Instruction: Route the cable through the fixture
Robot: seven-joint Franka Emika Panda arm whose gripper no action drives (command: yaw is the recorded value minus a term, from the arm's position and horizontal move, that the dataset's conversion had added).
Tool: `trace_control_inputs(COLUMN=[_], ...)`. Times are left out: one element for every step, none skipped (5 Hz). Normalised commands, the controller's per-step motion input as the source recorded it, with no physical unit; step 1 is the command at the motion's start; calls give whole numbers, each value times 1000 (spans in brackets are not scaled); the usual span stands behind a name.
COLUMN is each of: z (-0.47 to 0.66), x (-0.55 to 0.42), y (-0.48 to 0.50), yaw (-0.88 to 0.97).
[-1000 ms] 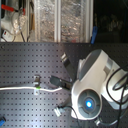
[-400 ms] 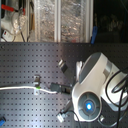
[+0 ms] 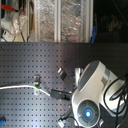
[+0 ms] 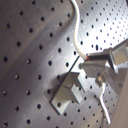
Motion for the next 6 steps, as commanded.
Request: trace_control_inputs(z=[6, -1, 163, 43, 295, 256], x=[-438, -1, -178, 0, -53, -138], y=[-419, 30, 215, 0, 183, 75], yaw=[0, 0, -17, 0, -57, -89])
